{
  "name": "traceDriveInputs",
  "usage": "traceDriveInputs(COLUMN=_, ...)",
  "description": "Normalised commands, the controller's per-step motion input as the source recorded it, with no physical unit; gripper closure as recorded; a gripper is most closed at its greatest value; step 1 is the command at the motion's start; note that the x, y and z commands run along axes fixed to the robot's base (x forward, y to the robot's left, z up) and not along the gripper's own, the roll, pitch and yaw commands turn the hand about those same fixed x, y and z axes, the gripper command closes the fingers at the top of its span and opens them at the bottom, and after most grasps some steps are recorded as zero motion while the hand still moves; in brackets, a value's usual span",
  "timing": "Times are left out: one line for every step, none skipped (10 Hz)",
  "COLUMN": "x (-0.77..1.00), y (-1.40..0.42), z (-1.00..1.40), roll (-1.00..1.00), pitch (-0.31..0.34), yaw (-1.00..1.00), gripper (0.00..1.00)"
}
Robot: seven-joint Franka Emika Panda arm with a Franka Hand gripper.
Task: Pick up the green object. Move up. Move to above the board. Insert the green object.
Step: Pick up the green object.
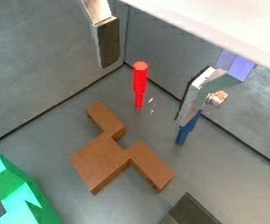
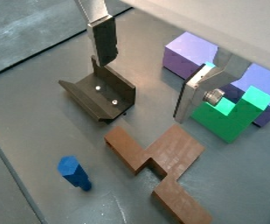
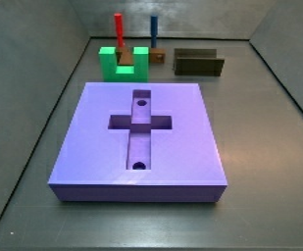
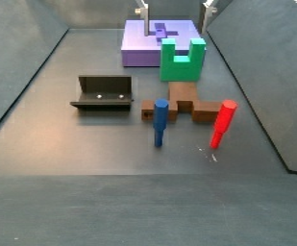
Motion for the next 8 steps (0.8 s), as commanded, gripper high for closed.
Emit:
traceDriveInputs(x=0.00, y=0.00, z=-0.02, roll=0.00, pitch=0.000, yaw=0.00, gripper=0.00)
traceDriveInputs(x=0.00, y=-0.42, z=0.00, roll=0.00, pitch=0.000, yaw=-0.15, gripper=0.00)
traceDriveInputs(x=0.22, y=-1.00, z=-0.30, roll=0.12, pitch=0.000, yaw=0.00, gripper=0.00)
traceDriveInputs(x=0.07, y=-1.00, z=-0.51, roll=0.11, pitch=-0.084, yaw=0.00, gripper=0.00)
traceDriveInputs(x=0.00, y=-1.00, z=-0.69, roll=0.11, pitch=-0.139, yaw=0.00, gripper=0.00)
traceDriveInputs(x=0.00, y=-1.00, z=-0.66, roll=0.15, pitch=-0.094, yaw=0.00, gripper=0.00)
traceDriveInputs(x=-0.01, y=-0.75, z=-0.58, roll=0.12, pitch=-0.073, yaw=0.00, gripper=0.00)
traceDriveInputs(x=-0.10, y=-0.55, z=-0.42, roll=0.10, pitch=-0.056, yaw=0.00, gripper=0.00)
